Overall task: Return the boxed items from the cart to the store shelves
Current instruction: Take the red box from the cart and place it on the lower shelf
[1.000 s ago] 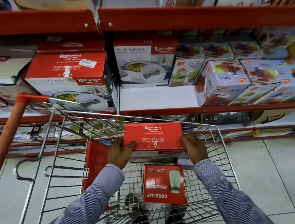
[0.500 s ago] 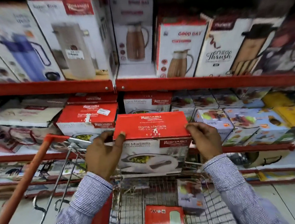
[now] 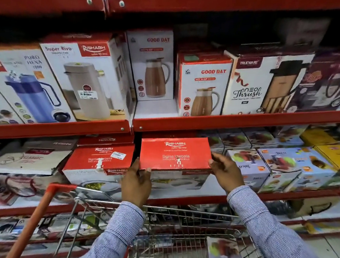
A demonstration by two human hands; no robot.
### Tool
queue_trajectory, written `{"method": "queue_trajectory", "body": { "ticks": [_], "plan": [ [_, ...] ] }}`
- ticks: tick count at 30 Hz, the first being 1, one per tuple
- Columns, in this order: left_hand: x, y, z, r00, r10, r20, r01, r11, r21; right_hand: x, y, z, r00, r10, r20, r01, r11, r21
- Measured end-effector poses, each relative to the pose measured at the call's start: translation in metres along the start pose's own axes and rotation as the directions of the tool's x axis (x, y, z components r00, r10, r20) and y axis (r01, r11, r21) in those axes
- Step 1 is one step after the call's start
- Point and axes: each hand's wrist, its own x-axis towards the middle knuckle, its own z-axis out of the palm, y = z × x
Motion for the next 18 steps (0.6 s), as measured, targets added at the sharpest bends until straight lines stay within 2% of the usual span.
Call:
{"method": "queue_trajectory", "body": {
  "ticks": [3, 10, 14, 18],
  "plan": [
    [0.006, -0.011, 0.011, 0.997, -0.057, 0.056, 0.057, 0.998, 0.005, 0.008, 0.01, 0.006, 0.999, 0.011, 0.033, -0.007, 0.994, -0.111],
    [0.012, -0.023, 0.021, 0.99, -0.123, 0.063, 0.123, 0.992, 0.014, 0.021, 0.02, 0.018, 0.998, 0.012, 0.067, 0.001, 0.982, -0.191],
    [0.017, -0.016, 0.021, 0.983, -0.173, 0.065, 0.175, 0.984, -0.03, 0.027, 0.019, 0.023, 0.998, 0.001, 0.069, 0.014, 0.974, -0.225],
    [0.017, -0.014, 0.02, 0.985, -0.154, 0.073, 0.159, 0.986, -0.054, 0.028, 0.018, 0.025, 0.997, 0.003, 0.076, 0.012, 0.982, -0.189]
  ]
}}
